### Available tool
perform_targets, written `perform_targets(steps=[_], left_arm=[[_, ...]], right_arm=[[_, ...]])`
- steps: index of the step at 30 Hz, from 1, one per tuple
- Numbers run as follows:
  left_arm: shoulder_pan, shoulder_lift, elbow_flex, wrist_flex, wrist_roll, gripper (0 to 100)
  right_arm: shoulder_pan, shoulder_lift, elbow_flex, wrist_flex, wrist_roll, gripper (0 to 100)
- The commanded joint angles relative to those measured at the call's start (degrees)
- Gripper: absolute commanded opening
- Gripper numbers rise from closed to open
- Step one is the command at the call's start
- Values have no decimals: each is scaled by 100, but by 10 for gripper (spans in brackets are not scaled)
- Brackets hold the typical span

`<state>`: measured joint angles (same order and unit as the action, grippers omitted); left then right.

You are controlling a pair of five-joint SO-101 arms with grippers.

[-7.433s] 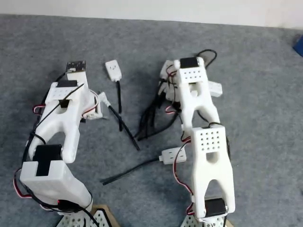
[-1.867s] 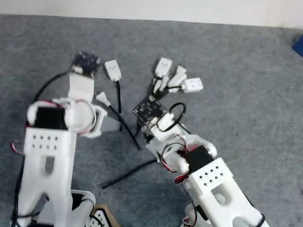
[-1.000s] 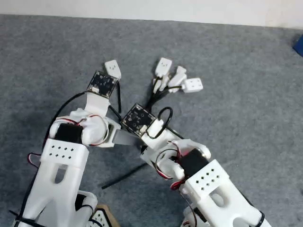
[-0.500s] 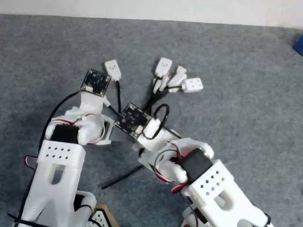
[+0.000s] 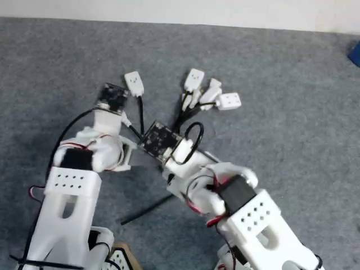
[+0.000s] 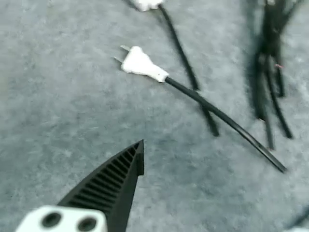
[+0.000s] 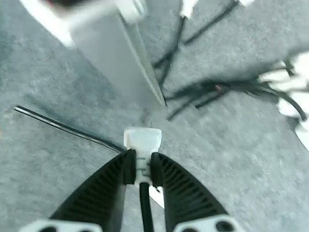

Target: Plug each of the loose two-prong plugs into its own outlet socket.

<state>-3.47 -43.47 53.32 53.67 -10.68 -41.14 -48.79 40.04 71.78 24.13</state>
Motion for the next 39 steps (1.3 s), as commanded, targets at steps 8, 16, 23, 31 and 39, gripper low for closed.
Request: perform_targets(steps=[8, 16, 23, 31, 39], left_arm=[[-312, -92, 365, -220, 545, 570], [-971, 101, 892, -466, 659, 570], [-1147, 1473, 523, -870, 633, 570], [-1130, 3029, -286, -835, 343, 570], [-1059, 2958, -286, -686, 70, 570]], right_arm=[[629, 2932, -3002, 1684, 1371, 8], [629, 4189, -4532, 2826, 3332, 8], [778, 4180, -4277, 2853, 4308, 8], [822, 4180, -3486, 2624, 5389, 8], [822, 4189, -2721, 1938, 5415, 8]])
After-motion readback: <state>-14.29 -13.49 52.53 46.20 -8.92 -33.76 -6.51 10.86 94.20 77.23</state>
